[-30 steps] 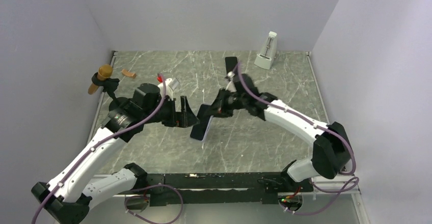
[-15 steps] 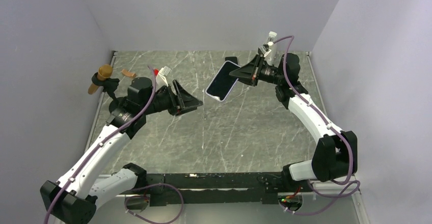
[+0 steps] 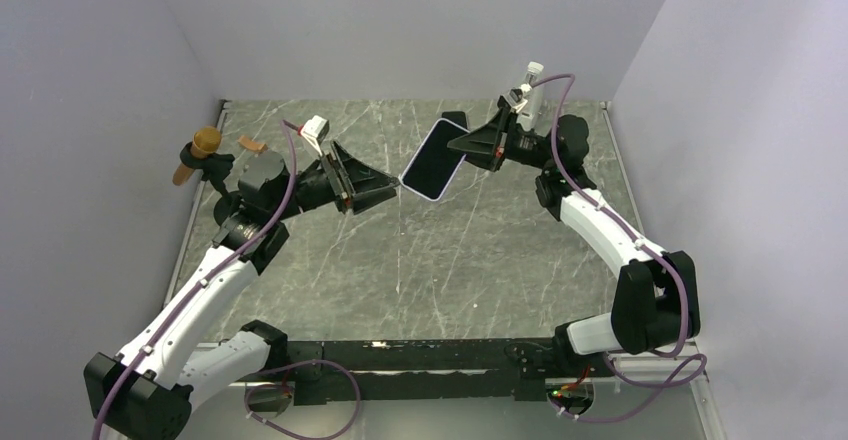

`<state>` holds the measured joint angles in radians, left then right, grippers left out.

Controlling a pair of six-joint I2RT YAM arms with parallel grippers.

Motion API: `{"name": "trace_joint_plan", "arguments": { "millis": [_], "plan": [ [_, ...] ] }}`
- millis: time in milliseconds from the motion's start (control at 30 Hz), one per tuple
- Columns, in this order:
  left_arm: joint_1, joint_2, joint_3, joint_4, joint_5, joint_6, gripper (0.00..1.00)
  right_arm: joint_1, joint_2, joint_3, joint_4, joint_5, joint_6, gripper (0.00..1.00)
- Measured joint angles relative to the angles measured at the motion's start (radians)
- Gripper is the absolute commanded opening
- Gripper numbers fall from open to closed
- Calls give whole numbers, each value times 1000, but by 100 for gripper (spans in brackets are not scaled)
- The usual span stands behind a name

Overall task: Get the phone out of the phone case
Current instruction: Remove the phone case from the phone.

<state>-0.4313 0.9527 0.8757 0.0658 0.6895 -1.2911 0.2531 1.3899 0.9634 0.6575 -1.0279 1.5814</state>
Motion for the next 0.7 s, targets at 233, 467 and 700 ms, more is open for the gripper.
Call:
{"name": "trace_joint_plan", "arguments": {
  "millis": [233,467,700],
  "plan": [
    [-5,7,-1,71,2,-46,43,32,-2,-8,-21,6,-6,0],
    [-18,29,-3,95,2,-66,35,26,-9,-8,-20,14,5,0],
    [-24,44,-14,139,7,-92,29,22,-11,-8,-19,21,25,0]
  ]
}}
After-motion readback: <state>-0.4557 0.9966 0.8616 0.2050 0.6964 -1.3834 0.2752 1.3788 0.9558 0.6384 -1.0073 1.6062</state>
